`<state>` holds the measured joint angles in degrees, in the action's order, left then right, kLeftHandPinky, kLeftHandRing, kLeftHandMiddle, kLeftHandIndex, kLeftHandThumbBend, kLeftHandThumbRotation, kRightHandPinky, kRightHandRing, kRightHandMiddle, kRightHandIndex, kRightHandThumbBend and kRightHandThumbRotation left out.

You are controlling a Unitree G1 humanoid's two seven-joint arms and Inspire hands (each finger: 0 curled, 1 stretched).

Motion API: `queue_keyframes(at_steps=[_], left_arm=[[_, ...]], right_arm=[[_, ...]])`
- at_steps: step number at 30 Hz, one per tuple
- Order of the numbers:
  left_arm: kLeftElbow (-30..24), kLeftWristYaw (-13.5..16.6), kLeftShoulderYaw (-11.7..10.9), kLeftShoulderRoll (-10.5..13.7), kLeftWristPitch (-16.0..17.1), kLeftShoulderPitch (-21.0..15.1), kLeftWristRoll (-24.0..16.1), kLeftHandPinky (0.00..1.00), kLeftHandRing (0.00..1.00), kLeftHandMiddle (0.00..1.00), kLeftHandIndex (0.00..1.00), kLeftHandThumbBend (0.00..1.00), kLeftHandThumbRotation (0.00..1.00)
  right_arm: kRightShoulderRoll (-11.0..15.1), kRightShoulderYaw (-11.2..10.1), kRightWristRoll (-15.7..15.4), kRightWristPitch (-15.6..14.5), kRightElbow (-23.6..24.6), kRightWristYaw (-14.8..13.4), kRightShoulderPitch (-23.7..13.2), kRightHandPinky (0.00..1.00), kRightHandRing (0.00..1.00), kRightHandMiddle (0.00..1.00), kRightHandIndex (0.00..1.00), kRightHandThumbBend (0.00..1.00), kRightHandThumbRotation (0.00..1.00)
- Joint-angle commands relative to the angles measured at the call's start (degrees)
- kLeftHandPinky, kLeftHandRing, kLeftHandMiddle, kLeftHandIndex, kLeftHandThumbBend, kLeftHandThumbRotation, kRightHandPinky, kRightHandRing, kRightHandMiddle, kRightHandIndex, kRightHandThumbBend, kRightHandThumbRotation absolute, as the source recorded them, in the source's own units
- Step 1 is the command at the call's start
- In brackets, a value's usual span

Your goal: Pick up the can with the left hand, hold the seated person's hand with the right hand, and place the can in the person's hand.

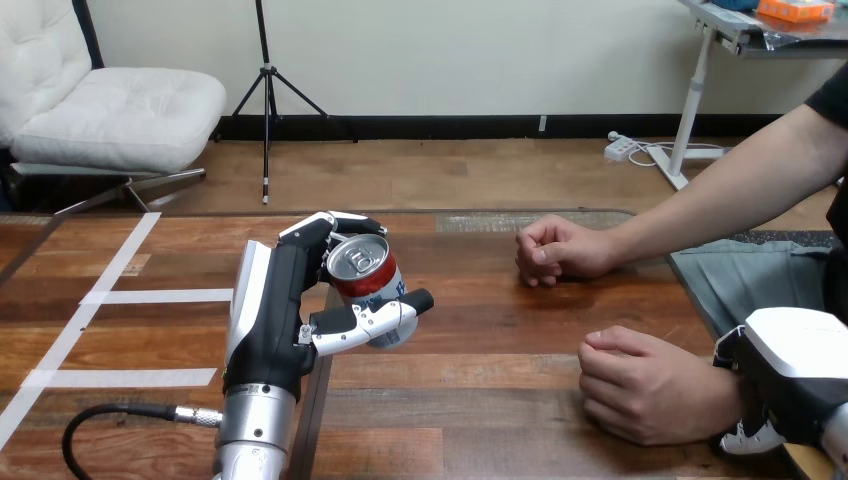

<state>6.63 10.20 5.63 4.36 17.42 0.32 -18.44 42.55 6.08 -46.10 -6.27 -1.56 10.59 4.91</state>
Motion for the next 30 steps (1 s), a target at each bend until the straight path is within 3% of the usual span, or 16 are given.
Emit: queue_keyframes(at_steps=[1, 9, 30], left_arm=[[-3.1, 0.3, -0.7, 0.1, 0.6, -2.2, 0.4, 0.46, 0.43, 0.45, 0.56, 0.69, 0.00], [-2.9, 0.3, -0.7, 0.1, 0.6, -2.2, 0.4, 0.47, 0.43, 0.45, 0.56, 0.69, 0.00], [-2.7, 0.4, -0.6, -0.1, 0.5, -2.4, 0.4, 0.47, 0.43, 0.45, 0.56, 0.69, 0.00]], right_arm=[[-1.3, 0.9, 2.0, 0.9, -3.3, -0.1, 1.7, 0.32, 0.41, 0.47, 0.46, 0.71, 0.00], [-1.5, 0.3, 4.1, 0.9, -3.4, 0.2, 1.6, 0.35, 0.44, 0.50, 0.47, 0.70, 0.00], [-0.6, 0.7, 2.7, 1.2, -3.1, -1.7, 1.3, 0.34, 0.42, 0.48, 0.47, 0.76, 0.00]])
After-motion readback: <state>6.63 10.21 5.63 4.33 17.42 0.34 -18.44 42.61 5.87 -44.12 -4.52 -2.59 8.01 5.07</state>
